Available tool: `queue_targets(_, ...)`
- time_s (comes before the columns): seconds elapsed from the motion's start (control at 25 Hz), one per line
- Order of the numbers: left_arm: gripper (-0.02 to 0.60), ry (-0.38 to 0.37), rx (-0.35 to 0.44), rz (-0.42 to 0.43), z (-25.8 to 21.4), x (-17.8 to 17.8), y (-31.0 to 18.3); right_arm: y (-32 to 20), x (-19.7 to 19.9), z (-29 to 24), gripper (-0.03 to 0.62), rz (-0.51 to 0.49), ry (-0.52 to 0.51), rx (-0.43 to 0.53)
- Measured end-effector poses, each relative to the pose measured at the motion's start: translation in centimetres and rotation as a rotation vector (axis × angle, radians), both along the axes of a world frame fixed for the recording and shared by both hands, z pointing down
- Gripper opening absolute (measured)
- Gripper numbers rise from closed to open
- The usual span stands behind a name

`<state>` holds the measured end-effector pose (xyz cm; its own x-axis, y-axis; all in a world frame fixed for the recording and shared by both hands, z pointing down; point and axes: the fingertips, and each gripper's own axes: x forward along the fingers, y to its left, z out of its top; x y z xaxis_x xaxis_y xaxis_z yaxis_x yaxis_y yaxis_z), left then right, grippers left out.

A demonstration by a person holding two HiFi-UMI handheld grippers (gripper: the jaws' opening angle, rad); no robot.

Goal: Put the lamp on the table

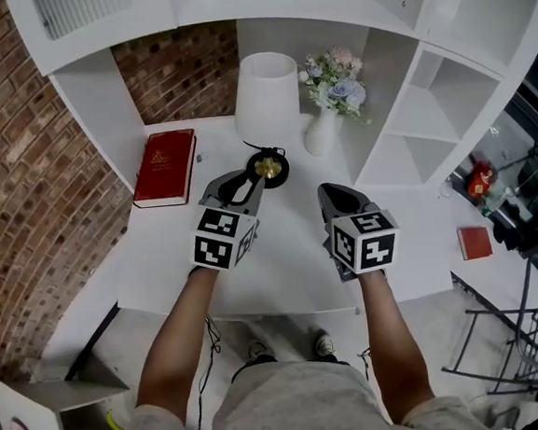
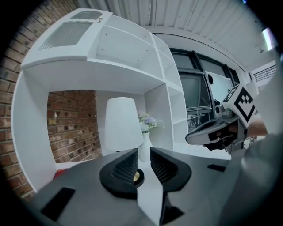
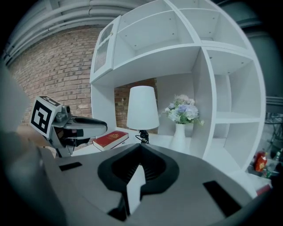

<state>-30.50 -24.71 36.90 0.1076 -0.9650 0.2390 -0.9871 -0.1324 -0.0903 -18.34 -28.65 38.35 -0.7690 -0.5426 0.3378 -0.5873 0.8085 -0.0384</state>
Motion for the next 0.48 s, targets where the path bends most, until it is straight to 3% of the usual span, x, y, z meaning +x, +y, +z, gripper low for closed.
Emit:
queue_targets(0.28, 0.072, 0.036, -0.052, -0.038, 0.1, 3.2, 0.3, -0.9, 3.4, -1.0, 0.005, -0.018, -0.019, 0.028)
queue_targets(0.48, 0.065, 0.019, -0.028, -0.054, -1.3, 5.0, 0.8, -0.9, 5.1, -1.8, 0.005, -0.041, -0.035, 0.046)
